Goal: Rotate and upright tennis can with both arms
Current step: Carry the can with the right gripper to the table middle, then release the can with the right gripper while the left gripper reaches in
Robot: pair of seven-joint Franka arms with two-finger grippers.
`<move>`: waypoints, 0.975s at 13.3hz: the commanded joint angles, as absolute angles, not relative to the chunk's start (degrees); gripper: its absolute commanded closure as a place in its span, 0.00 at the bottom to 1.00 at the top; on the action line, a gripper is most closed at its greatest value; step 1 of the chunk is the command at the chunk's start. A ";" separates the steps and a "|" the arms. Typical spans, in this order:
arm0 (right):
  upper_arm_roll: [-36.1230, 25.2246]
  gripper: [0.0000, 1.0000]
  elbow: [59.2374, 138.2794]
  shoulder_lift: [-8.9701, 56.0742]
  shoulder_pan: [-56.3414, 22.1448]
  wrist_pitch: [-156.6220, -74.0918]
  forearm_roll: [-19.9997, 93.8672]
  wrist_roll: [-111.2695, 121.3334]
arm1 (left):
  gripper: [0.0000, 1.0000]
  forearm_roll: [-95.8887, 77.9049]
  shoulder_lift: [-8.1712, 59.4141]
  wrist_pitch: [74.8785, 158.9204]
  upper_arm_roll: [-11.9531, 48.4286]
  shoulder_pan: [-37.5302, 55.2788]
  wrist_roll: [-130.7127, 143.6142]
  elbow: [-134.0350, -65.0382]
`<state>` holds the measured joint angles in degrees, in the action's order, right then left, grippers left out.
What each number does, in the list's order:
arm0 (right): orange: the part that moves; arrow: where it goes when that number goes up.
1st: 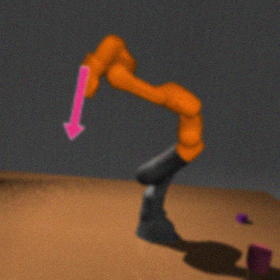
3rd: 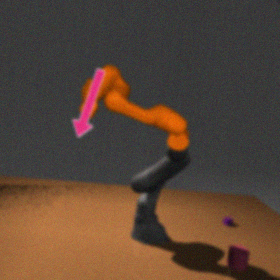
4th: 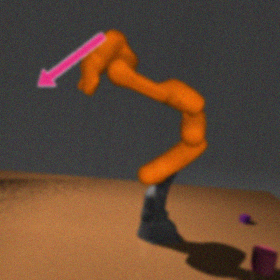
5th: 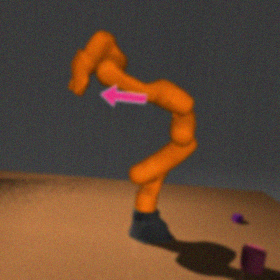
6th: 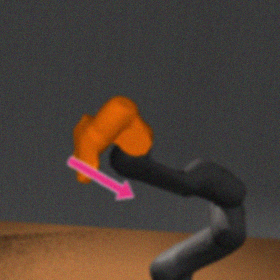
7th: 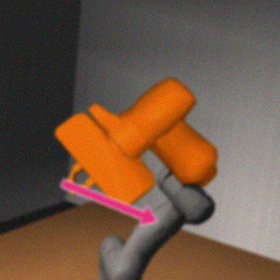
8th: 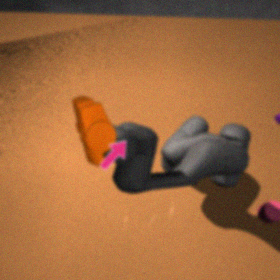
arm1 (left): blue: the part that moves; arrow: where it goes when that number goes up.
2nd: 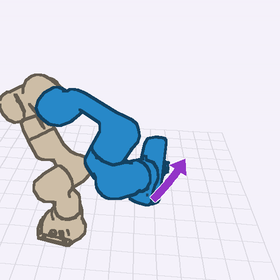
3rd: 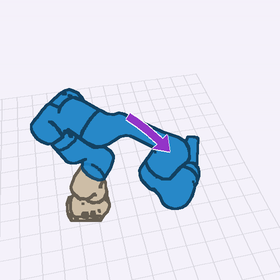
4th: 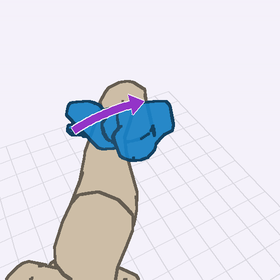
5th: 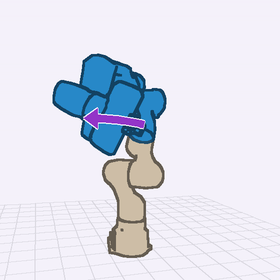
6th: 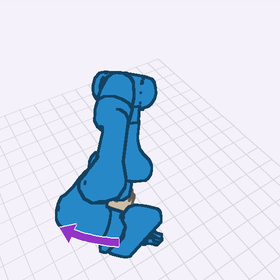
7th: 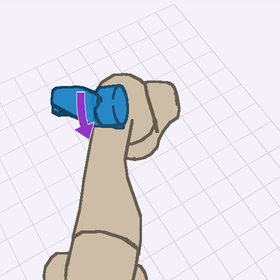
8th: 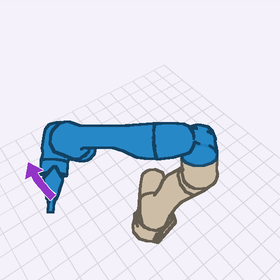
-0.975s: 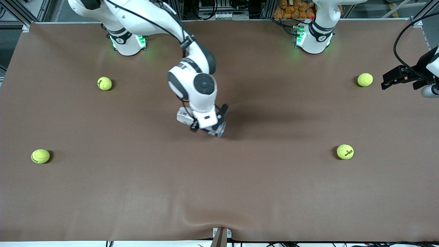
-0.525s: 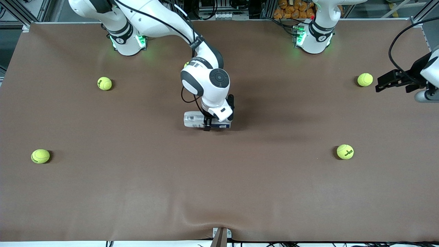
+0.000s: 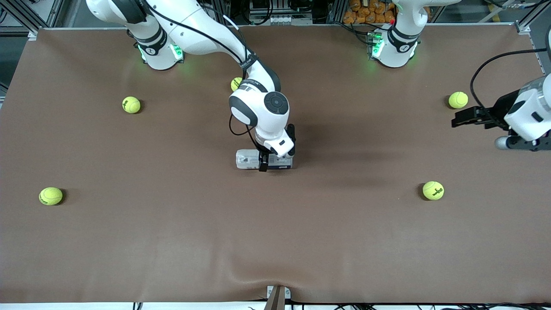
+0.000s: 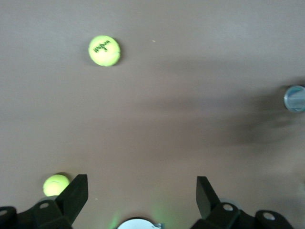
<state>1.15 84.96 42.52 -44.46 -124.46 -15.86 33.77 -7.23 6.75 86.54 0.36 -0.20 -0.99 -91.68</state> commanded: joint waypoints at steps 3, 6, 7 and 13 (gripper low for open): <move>1.76 0.00 77.97 39.21 -44.91 -111.05 -16.00 34.81 | 0.00 -15.44 10.45 84.81 0.62 -0.79 -2.55 -90.97; 1.32 0.00 74.98 32.36 -44.21 -99.97 -16.34 34.63 | 0.00 -23.09 13.00 84.81 0.62 -1.58 -2.55 -90.88; 0.62 0.00 73.14 30.60 -43.86 -95.58 -16.61 34.37 | 0.00 -26.07 14.14 84.81 0.62 -1.67 -2.64 -90.88; -10.52 0.00 62.58 26.64 -33.77 -86.92 -16.96 33.58 | 0.00 -40.40 23.45 84.73 0.70 -3.60 -11.58 -91.23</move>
<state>-8.35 64.86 27.24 -36.17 -88.32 -16.29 34.58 -36.17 20.40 85.90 0.32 -2.47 -8.06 -92.05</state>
